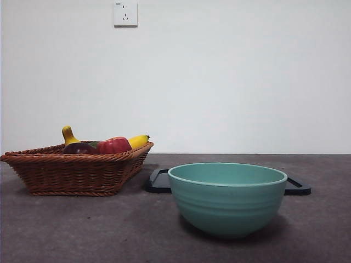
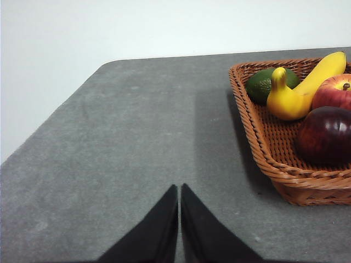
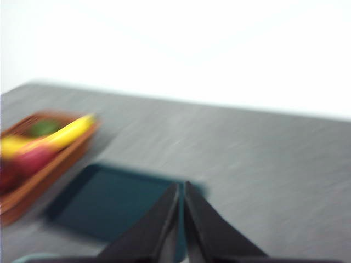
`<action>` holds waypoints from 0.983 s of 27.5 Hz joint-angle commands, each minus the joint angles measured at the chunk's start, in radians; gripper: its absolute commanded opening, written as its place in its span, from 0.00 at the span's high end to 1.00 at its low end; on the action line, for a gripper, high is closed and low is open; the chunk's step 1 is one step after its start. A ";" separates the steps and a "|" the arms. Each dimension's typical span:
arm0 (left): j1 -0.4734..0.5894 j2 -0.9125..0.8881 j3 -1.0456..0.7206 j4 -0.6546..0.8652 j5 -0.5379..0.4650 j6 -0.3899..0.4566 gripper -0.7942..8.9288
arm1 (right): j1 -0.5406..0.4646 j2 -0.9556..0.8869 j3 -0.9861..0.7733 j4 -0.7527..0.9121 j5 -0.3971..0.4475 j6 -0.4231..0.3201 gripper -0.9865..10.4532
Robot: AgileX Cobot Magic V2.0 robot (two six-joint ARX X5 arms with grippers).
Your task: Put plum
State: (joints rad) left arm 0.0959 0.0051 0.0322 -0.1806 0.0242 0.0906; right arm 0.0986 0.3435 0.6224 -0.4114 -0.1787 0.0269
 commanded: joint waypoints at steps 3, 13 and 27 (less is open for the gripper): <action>0.004 -0.002 -0.021 -0.008 -0.002 -0.005 0.91 | -0.108 -0.145 -0.255 0.214 0.004 -0.020 0.91; 0.004 -0.002 -0.021 -0.008 -0.002 -0.005 0.91 | -0.138 -0.314 -0.547 0.417 0.034 -0.008 0.91; 0.004 -0.002 -0.021 -0.008 -0.002 -0.005 0.91 | -0.138 -0.340 -0.612 0.341 0.083 -0.002 0.91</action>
State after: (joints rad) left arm 0.0959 0.0051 0.0322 -0.1806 0.0242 0.0906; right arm -0.0395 0.0063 0.0158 -0.0639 -0.1005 0.0223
